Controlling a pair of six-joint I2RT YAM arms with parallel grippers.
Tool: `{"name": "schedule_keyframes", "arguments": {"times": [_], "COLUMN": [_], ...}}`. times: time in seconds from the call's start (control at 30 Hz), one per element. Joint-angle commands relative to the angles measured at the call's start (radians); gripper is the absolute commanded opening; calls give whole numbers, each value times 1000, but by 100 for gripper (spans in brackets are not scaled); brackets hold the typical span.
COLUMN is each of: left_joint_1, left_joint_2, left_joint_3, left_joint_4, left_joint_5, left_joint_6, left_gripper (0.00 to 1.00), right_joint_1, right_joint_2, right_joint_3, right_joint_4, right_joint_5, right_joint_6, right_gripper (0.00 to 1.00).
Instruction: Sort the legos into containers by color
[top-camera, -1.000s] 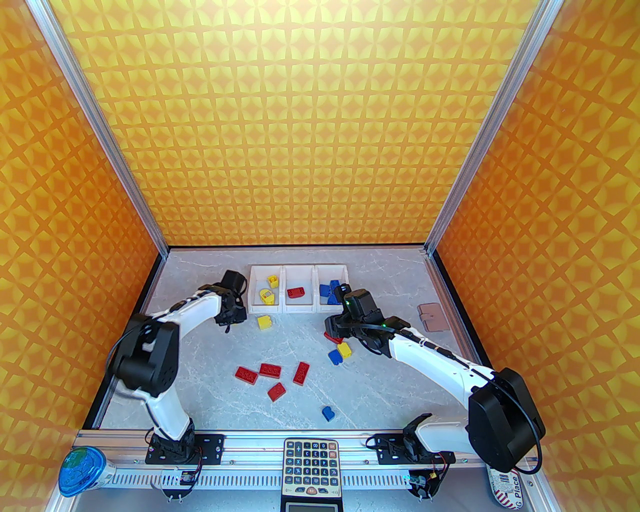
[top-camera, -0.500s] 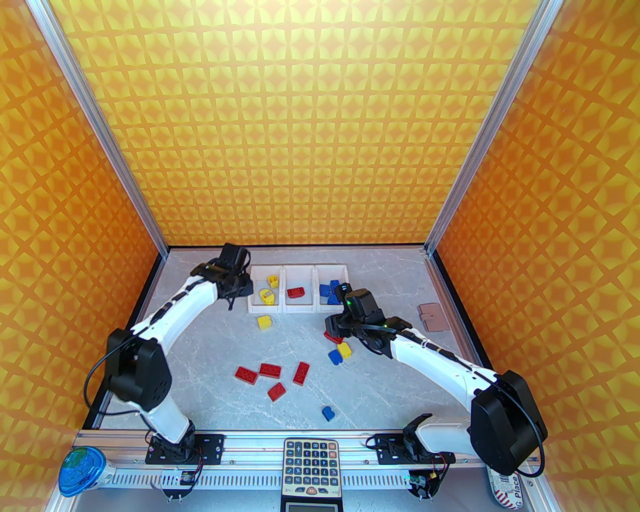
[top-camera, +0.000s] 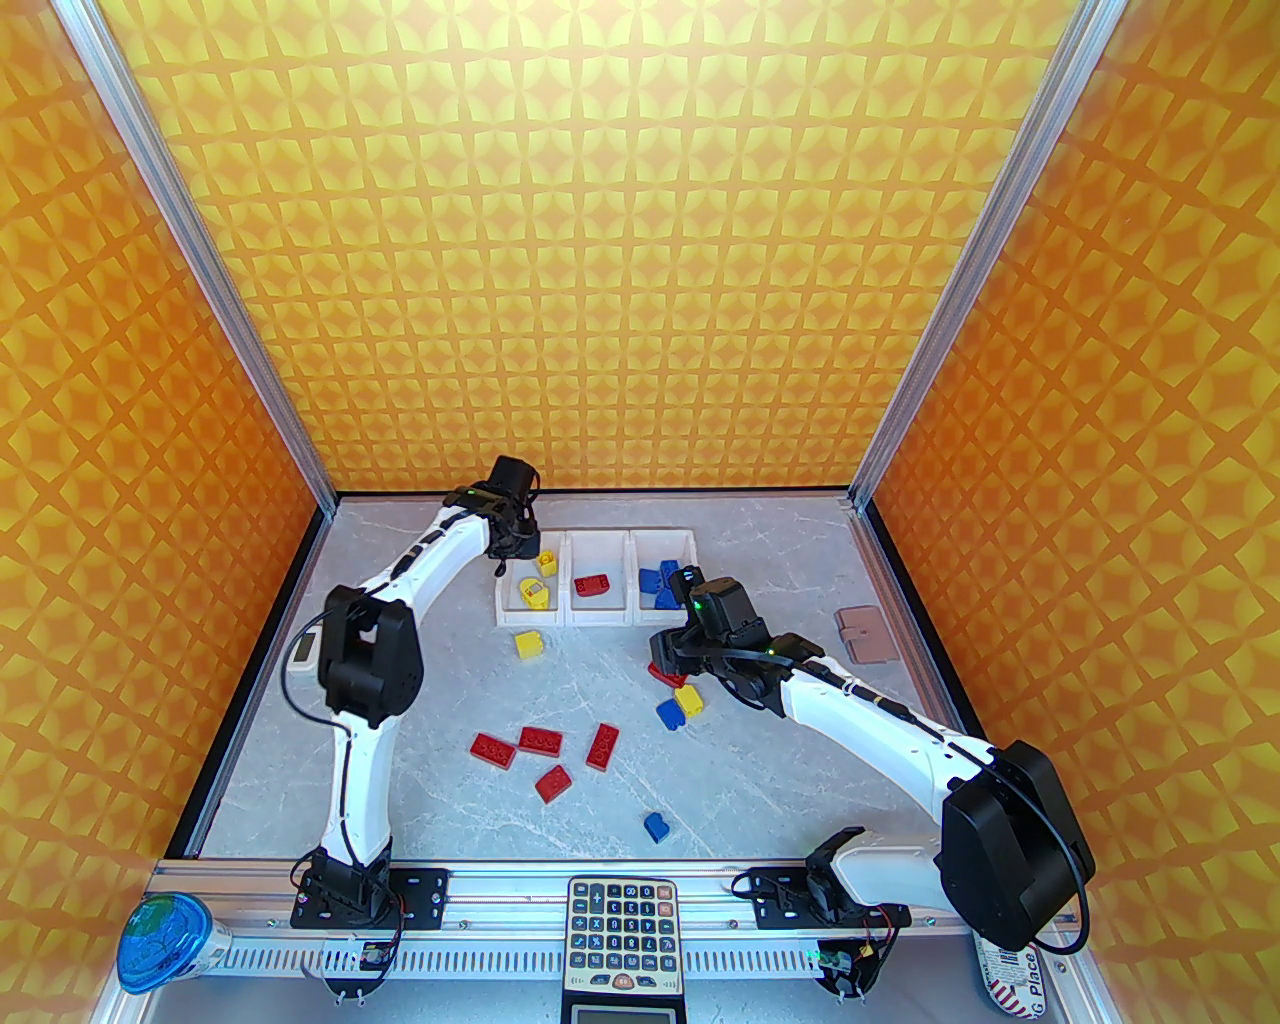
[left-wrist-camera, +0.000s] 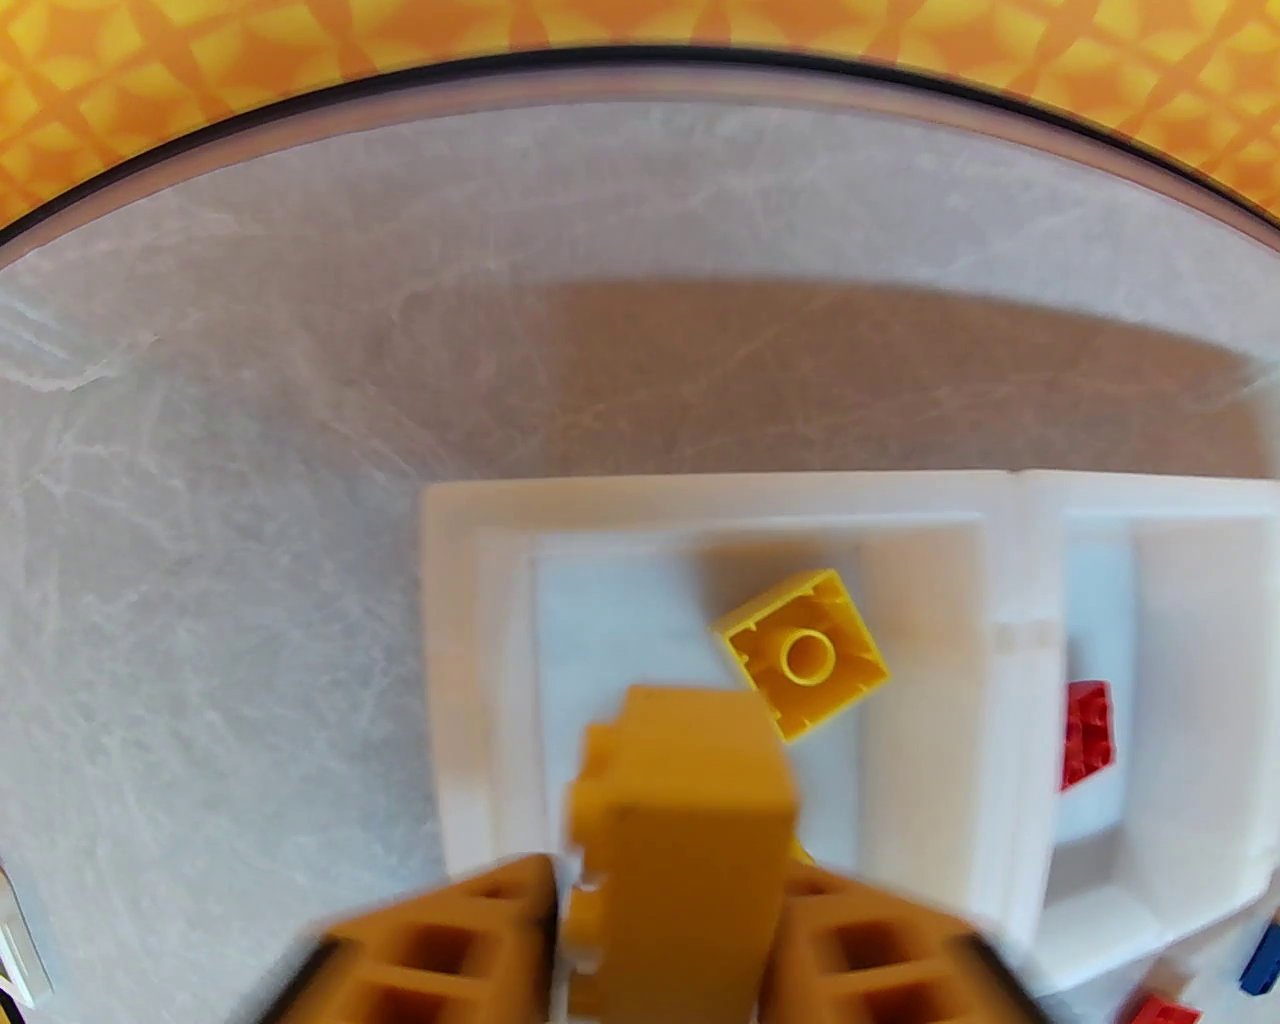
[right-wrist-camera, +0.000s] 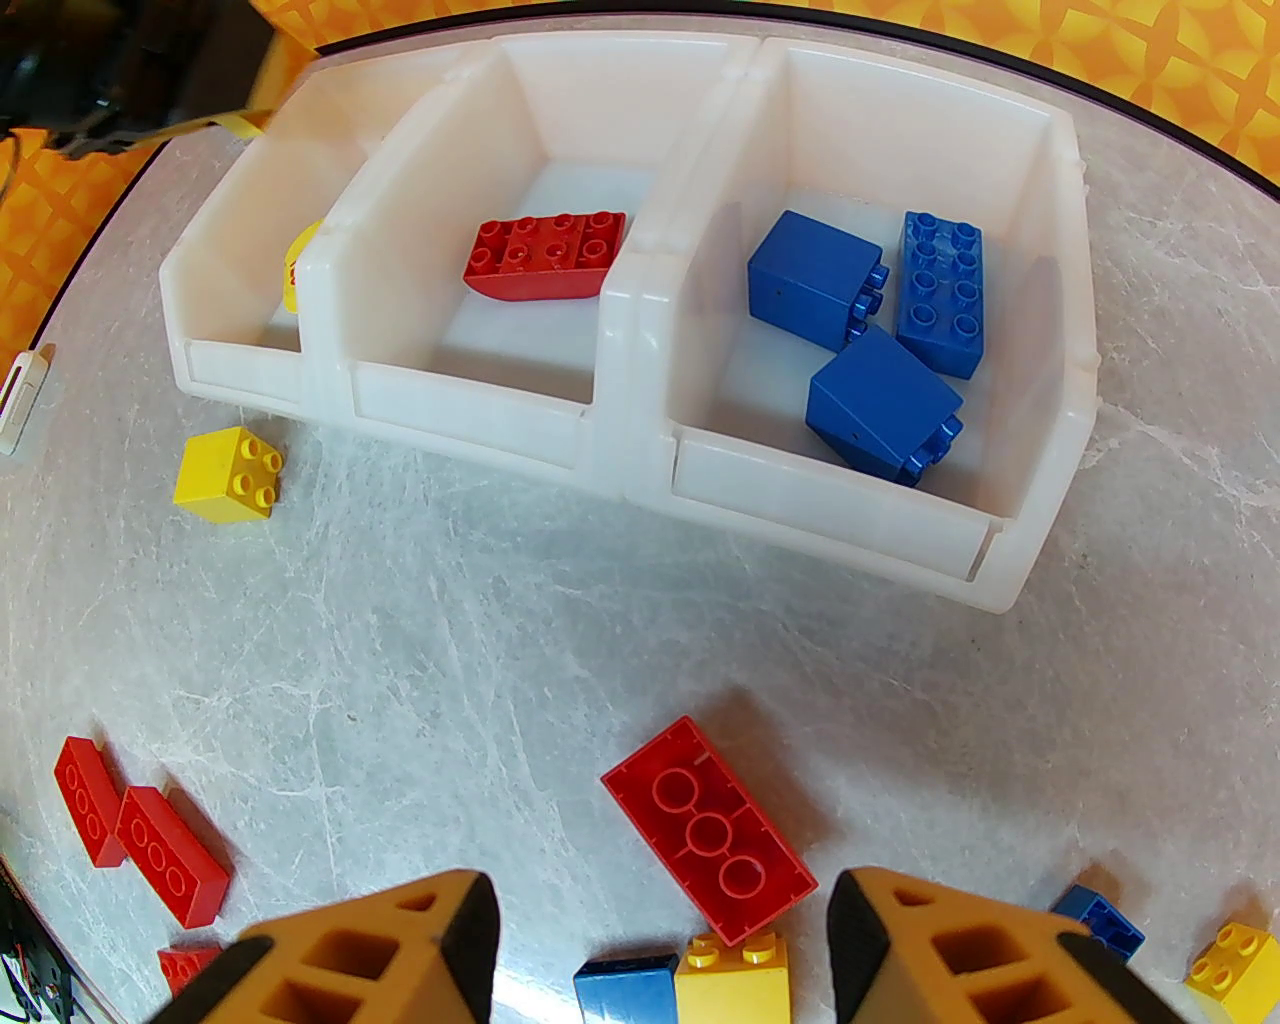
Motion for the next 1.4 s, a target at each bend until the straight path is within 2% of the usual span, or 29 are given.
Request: {"name": "schedule_keyframes", "arguments": {"times": [0.0,0.07,0.2,0.53,0.73,1.03,1.37], "left_joint_1": [0,-2,-13,-76,-146,-179,-181], "left_joint_2": [-5,-34,-148,-562,-728,-881,-899], "left_joint_3": [44,24,-77,-569,-757,-926,-950], "left_joint_4": [-54,-50,-19,152,218,303,292], "left_joint_5": [4,3,4,4,18,69,74], "left_joint_6": [6,-1,-13,-73,-96,-165,-162], "left_gripper": [60,64,64,66,67,68,68], "right_joint_1": [7,7,7,9,19,90,110], "right_joint_2": [-4,1,3,-9,-46,12,55], "right_joint_3": [-6,-6,-4,-43,-104,-116,-114], "right_joint_4": [3,4,-7,-121,-158,-168,-168], "right_joint_5": [18,18,33,91,72,100,141], "right_joint_6": [-16,-14,-12,38,101,172,192], "right_gripper": [60,60,60,59,60,60,60]}}
